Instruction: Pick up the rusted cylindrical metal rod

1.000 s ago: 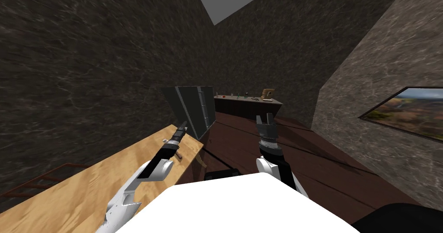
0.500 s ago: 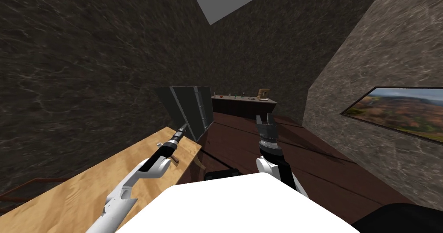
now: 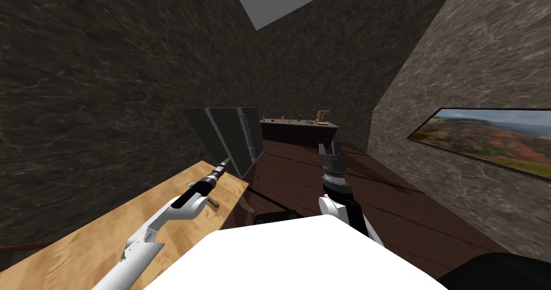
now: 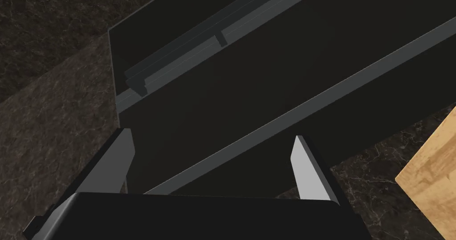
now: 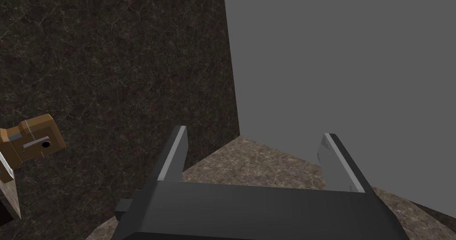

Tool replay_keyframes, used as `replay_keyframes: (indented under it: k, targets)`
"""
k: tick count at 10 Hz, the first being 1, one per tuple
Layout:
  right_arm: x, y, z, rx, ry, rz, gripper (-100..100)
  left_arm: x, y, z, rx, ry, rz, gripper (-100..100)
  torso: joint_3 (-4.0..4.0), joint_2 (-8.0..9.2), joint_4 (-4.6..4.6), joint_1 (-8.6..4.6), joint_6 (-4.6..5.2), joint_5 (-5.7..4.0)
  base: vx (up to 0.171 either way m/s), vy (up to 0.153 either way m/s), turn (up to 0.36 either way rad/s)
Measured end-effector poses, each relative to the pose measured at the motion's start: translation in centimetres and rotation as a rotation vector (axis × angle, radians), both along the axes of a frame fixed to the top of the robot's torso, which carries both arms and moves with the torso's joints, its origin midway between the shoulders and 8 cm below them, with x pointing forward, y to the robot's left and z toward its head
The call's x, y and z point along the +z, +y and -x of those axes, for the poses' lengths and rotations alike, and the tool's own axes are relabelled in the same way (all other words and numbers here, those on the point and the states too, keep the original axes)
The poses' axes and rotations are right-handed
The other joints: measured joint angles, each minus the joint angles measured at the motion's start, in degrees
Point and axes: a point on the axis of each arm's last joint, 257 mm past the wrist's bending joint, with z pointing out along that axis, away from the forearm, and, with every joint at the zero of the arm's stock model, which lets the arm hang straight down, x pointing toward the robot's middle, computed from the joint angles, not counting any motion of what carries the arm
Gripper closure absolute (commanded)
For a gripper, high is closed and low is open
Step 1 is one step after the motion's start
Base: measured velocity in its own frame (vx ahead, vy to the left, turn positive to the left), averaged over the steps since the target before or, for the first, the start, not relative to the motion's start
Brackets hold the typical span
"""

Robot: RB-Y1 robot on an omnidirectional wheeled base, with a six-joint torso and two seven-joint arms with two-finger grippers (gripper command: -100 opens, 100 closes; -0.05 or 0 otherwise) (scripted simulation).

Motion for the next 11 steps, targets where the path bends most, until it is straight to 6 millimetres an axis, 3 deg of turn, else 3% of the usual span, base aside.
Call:
replay_keyframes:
  k: [6, 11]
  targets:
    - [0.0, 0.0, 0.0, 0.000, 0.000, 0.000, 0, -5.9, 5.1, 1.0, 0.079, 0.218, -0.041, -100, 0.00, -0.01, 0.00, 0.02, 0.00, 0.01, 0.005, 0.016, -0.083]
    - [0.0, 0.0, 0.0, 0.000, 0.000, 0.000, 0, -10.0, 9.3, 4.1, 0.146, 0.400, -0.058, -100, 0.00, 0.00, 0.00, 0.01, -0.03, 0.01, 0.007, 0.020, -0.083]
